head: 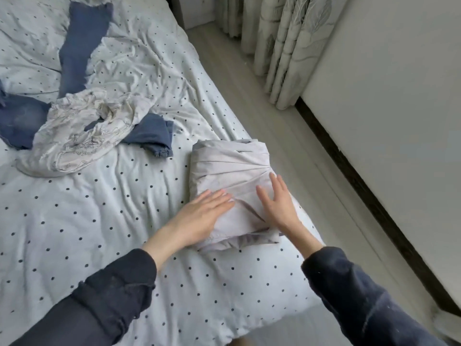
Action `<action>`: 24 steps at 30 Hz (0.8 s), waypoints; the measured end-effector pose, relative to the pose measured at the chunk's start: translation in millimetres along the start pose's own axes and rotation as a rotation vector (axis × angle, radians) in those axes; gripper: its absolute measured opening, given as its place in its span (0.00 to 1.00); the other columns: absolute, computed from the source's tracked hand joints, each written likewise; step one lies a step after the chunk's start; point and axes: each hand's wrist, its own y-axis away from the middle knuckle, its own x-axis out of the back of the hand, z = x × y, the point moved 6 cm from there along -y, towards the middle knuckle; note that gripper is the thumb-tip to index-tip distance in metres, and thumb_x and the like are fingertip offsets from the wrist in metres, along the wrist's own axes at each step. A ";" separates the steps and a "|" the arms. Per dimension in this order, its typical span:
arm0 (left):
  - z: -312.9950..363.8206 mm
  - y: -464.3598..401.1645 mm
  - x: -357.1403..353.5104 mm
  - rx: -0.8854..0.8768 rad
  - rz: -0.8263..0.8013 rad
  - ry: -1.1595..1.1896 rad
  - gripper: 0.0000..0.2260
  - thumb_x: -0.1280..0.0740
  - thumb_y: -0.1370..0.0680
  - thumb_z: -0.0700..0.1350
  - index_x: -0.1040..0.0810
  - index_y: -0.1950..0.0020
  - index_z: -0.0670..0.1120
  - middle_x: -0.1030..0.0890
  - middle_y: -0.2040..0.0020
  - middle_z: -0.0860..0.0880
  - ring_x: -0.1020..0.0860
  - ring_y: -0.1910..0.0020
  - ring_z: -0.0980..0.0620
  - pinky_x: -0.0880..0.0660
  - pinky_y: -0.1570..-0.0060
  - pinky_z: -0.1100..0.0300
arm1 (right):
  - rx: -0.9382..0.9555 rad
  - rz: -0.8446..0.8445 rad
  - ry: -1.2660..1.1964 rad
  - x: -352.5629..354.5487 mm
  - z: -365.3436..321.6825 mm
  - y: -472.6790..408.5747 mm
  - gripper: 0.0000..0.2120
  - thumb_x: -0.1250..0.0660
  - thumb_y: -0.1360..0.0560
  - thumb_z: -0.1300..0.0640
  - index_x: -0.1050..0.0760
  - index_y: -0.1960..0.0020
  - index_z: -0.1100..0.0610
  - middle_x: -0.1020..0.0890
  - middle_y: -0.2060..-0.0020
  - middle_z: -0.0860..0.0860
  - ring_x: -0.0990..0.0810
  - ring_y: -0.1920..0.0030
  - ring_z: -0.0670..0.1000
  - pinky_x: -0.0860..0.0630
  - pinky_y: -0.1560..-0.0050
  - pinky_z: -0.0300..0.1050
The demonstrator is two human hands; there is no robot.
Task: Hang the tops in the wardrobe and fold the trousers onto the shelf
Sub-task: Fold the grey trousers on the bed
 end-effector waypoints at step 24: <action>29.5 -46.9 39.3 -0.046 0.114 -0.397 0.07 0.33 0.37 0.45 0.19 0.60 0.48 0.18 0.67 0.49 0.18 0.65 0.53 0.26 0.51 0.62 | 0.160 -0.243 -0.116 10.2 -16.8 29.8 0.34 0.36 0.27 0.38 0.35 0.28 0.55 0.33 0.28 0.48 0.37 0.29 0.44 0.44 0.27 0.43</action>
